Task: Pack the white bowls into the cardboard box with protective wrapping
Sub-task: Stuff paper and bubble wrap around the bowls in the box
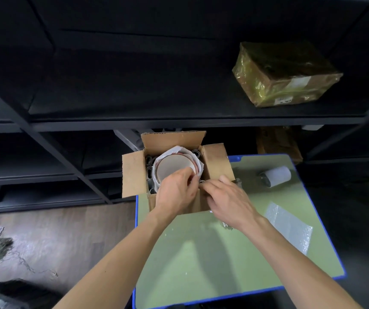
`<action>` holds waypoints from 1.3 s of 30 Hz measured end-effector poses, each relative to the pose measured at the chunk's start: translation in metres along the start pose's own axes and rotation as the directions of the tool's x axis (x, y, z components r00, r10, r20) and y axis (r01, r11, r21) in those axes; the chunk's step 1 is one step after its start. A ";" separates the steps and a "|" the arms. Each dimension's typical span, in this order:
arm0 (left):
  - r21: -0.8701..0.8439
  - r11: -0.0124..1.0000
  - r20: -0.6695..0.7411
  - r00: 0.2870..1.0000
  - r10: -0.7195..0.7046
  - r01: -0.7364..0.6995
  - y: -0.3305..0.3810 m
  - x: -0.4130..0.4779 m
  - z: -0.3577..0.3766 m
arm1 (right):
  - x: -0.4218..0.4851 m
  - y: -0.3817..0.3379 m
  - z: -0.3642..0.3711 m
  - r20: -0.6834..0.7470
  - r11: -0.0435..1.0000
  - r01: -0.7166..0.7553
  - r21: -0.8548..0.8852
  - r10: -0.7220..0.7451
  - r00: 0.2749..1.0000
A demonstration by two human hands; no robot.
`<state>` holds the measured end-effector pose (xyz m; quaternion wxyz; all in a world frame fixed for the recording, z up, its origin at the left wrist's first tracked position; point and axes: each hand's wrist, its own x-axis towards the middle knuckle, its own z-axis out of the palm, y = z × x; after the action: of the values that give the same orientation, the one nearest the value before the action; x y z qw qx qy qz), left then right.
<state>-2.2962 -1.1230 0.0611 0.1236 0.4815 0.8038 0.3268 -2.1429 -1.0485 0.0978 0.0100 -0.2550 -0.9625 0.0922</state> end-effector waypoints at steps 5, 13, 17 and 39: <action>-0.105 0.994 -0.059 0.998 0.015 -0.021 0.007 -0.003 -0.006 | -0.021 0.029 -0.010 -0.135 0.980 0.105 0.169 -0.083 0.987; -0.010 0.974 -0.096 0.970 0.224 -0.226 0.069 -0.016 0.010 | -0.042 0.101 -0.013 -0.074 0.965 0.090 0.247 -0.074 0.995; -0.023 0.954 0.021 0.954 0.299 -0.299 0.103 -0.021 0.040 | -0.058 0.144 -0.013 -0.013 0.971 0.038 0.237 -0.036 0.999; 0.147 0.985 0.323 0.946 0.038 -0.090 0.125 -0.009 0.135 | -0.019 0.296 0.024 0.344 0.982 -0.165 -0.088 0.186 0.920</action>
<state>-2.1360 -1.0354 0.0382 0.2021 0.5624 0.7807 0.1829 -1.9837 -0.8095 0.0204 -0.1774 -0.3199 -0.9243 0.1089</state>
